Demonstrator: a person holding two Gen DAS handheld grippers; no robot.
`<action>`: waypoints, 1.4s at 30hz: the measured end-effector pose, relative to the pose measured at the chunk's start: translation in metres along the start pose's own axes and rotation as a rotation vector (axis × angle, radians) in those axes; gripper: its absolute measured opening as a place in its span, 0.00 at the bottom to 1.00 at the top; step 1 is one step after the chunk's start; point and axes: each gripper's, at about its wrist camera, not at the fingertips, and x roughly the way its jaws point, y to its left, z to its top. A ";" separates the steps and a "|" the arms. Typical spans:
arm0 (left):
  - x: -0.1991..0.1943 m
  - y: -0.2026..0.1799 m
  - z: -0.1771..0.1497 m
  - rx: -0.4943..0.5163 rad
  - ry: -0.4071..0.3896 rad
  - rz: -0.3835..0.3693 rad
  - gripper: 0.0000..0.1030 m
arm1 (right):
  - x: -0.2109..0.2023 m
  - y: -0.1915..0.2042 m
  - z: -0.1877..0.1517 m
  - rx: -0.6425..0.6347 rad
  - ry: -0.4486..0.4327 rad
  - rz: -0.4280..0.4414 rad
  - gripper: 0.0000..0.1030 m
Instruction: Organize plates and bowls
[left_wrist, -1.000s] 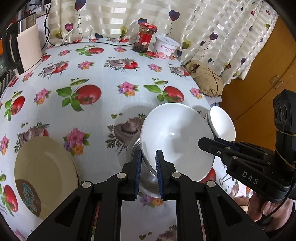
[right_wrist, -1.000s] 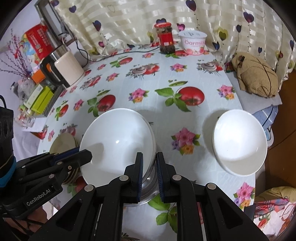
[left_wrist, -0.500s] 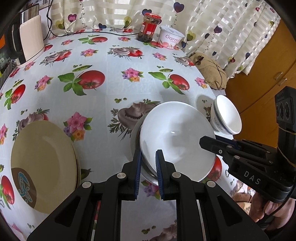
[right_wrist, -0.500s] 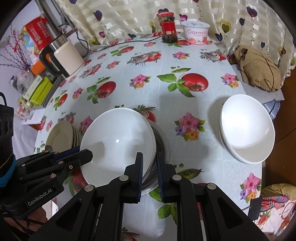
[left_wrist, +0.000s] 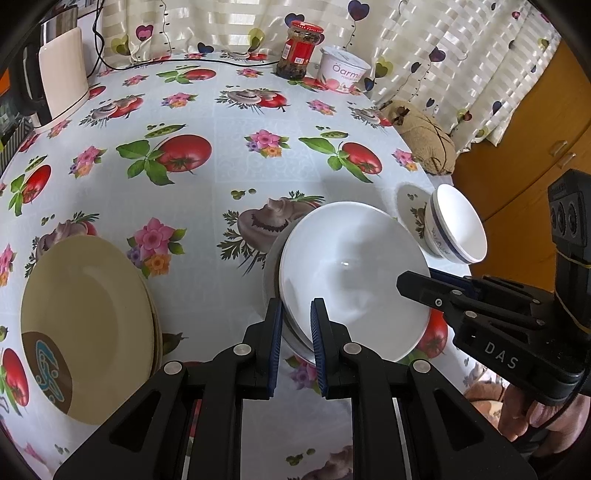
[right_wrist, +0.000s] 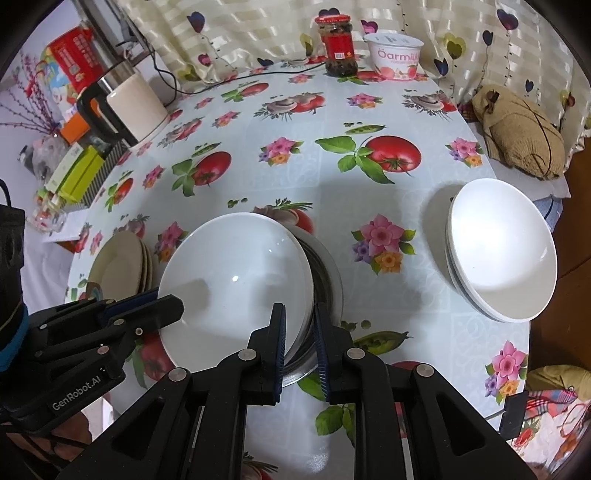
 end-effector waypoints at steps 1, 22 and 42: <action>0.000 0.000 0.000 0.002 0.000 0.001 0.16 | 0.000 0.000 0.000 -0.003 0.000 -0.001 0.16; -0.008 -0.001 0.002 0.016 -0.051 -0.009 0.16 | -0.009 -0.008 -0.001 0.005 -0.025 0.006 0.17; -0.030 -0.022 0.029 0.057 -0.144 -0.022 0.16 | -0.050 -0.023 0.009 0.011 -0.137 -0.021 0.23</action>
